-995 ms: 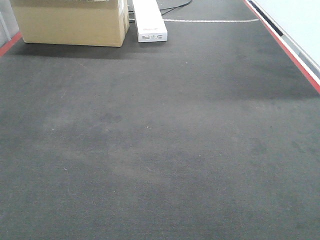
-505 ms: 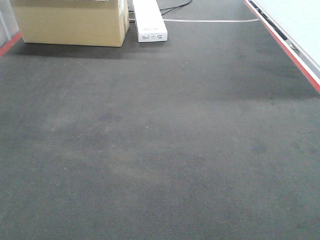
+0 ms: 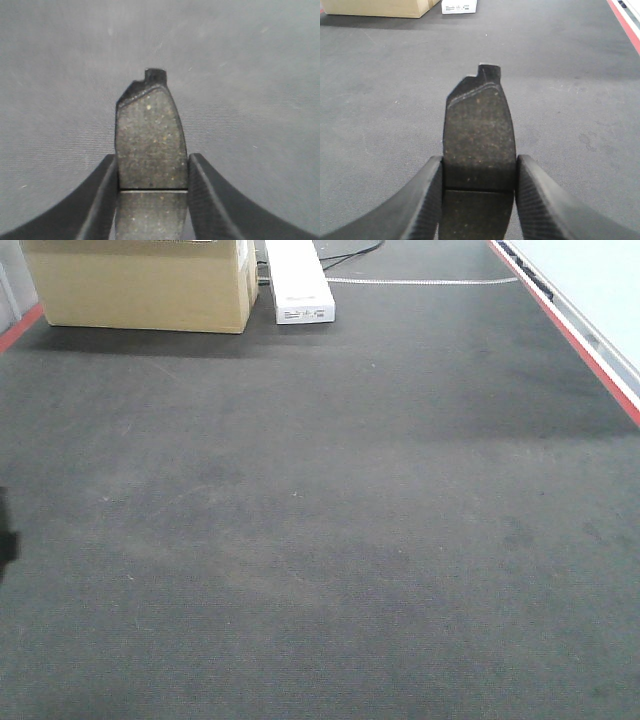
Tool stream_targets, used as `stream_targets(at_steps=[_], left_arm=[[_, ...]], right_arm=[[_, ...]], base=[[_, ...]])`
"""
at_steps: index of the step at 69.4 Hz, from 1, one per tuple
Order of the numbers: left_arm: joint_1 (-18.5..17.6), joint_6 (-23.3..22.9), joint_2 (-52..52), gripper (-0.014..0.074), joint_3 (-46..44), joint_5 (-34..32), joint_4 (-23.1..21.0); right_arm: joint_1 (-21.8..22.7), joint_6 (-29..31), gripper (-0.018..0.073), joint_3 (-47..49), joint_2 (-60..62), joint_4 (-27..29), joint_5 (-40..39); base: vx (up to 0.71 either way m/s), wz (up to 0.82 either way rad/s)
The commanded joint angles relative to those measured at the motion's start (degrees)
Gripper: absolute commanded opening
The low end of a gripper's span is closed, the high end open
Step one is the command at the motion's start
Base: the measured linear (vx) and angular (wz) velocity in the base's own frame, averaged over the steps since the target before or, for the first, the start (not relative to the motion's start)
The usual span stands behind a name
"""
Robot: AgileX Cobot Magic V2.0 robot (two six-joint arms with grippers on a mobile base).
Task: Move and align brake pads A on conveyor
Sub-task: 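Lower the left gripper's brake pad toward the conveyor belt surface, then open the left gripper to release the pad and lift away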
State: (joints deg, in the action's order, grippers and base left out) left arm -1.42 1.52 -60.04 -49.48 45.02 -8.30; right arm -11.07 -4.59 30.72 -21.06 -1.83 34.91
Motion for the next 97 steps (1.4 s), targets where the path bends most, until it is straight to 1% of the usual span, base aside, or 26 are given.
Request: stream_targets(at_steps=[1, 17, 25, 31, 37, 40, 54, 60, 65, 71, 80, 97], left_arm=[[-0.27, -1.14, -6.46, 0.0004, -3.31, -5.46, -0.62], [-0.22, -1.14, -19.7, 0.0016, -3.96, -8.96, -0.38], [-0.22, -1.14, -24.77, 0.0045, -3.96, -10.79, -0.31], [-0.22, -1.07, -27.87, 0.0083, -3.96, -13.09, -0.31], [-0.22, -0.92, -30.09, 0.0142, -3.96, -14.99, -0.31], [-0.22, -0.92, -31.13, 0.019, -3.96, -15.83, -0.31], [-0.22, -0.41, -34.65, 0.0412, -3.96, -16.09, -0.27], [-0.22, 0.54, -34.92, 0.0475, -4.29, -16.24, -0.25], [-0.22, 1.94, -33.9, 0.0496, -5.33, -15.16, -0.2], [-0.22, 3.07, -30.41, 0.0495, -5.77, -14.11, -0.2], [-0.22, 3.58, -21.39, 0.0479, -5.36, -12.13, -0.2], [-0.22, 3.9, -1.96, 0.0444, 1.17, -14.12, -0.25]], right_arm=[[0.24, 0.48, -0.0007, 1.65, -0.49, -0.52, -5.6], [0.24, 0.48, -0.0007, 1.65, -0.49, -0.52, -5.6], [0.24, 0.48, -0.0007, 1.65, -0.49, -0.52, -5.6], [0.24, 0.48, -0.0007, 1.65, -0.49, -0.52, -5.6], [0.24, 0.48, -0.0007, 1.65, -0.49, -0.52, -5.6], [0.24, 0.48, -0.0007, 1.65, -0.49, -0.52, -5.6], [0.24, 0.48, -0.0007, 1.65, -0.49, -0.52, -5.6], [0.24, 0.48, -0.0007, 1.65, -0.49, -0.52, -5.6], [0.24, 0.48, -0.0007, 1.65, -0.49, -0.52, -5.6], [0.24, 0.48, -0.0007, 1.65, -0.49, -0.52, -5.6], [0.24, 0.48, -0.0007, 1.65, -0.49, -0.52, -5.6], [0.24, 0.48, -0.0007, 1.65, -0.49, -0.52, -5.6]], base=[[0.0, 0.0], [0.0, 0.0], [0.0, 0.0], [0.0, 0.0], [0.0, 0.0], [0.0, 0.0], [0.0, 0.0], [0.0, 0.0], [0.0, 0.0], [0.0, 0.0], [0.0, 0.0], [0.0, 0.0]])
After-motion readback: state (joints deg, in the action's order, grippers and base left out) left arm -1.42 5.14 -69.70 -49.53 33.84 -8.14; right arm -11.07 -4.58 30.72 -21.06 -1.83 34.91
